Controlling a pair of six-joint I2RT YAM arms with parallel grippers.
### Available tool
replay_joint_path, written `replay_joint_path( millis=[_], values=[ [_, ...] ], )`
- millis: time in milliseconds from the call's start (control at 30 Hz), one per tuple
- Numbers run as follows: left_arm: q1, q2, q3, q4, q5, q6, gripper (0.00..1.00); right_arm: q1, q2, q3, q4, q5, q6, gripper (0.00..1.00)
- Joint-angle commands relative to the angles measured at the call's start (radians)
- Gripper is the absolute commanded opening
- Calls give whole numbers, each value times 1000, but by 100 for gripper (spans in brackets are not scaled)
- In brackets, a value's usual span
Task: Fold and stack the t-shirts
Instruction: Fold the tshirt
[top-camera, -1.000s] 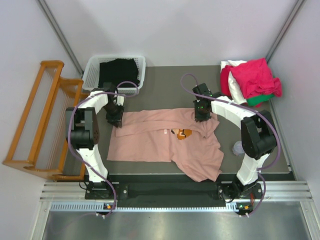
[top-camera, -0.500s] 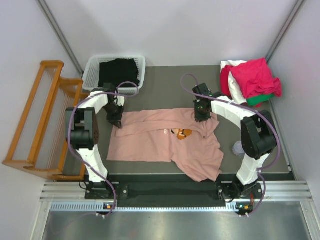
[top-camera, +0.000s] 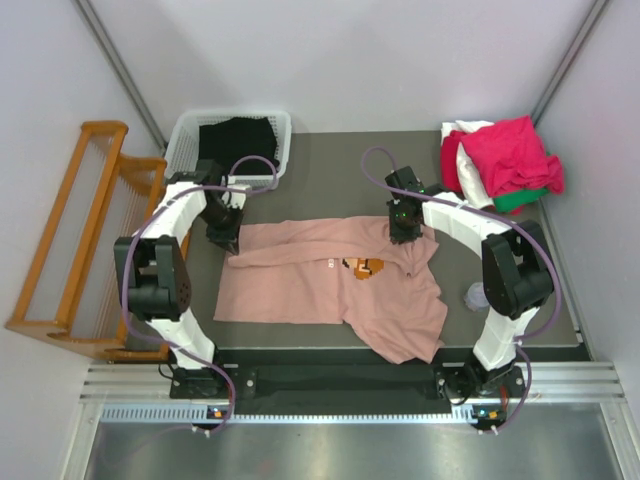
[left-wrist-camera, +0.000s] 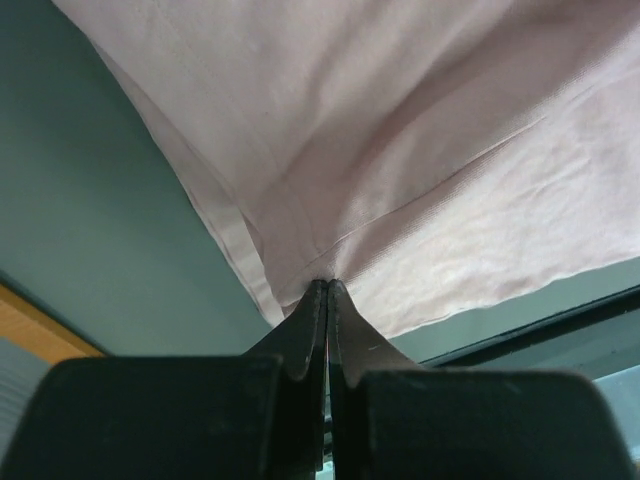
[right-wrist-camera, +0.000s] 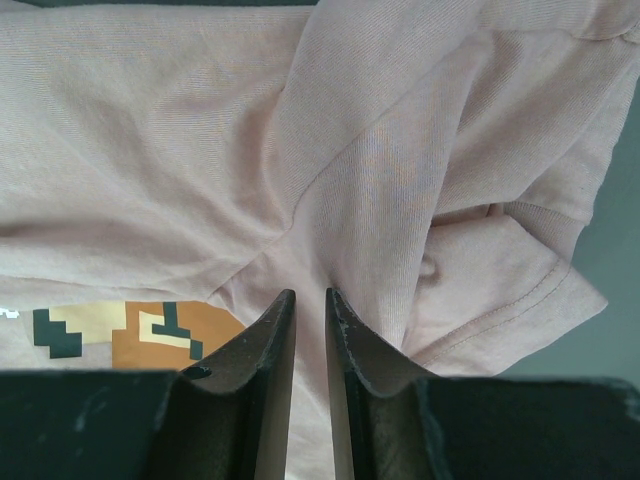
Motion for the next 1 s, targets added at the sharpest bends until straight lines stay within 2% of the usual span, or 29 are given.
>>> replay_joint_path(
  millis=[0,267,500,633,767,967],
  values=[
    [5,-64,-17,-64,-9,62,0,-10,-40,-1,25,7,-6,18],
    [5,-97,-7,-115,-7,94,3,-13,-41,15,3,25,0,18],
    [5,-113,-11,-152,-13,128,11,-20,-40,28,-4,36,11,18],
    [5,-120,-34,-178,6,155,32,-27,-40,29,-9,42,13,18],
    [5,-134,-71,-176,-1,168,45,-28,-40,29,-14,40,20,19],
    [5,-139,-68,-101,-36,104,43,-28,-77,17,-21,56,28,20]
  ],
)
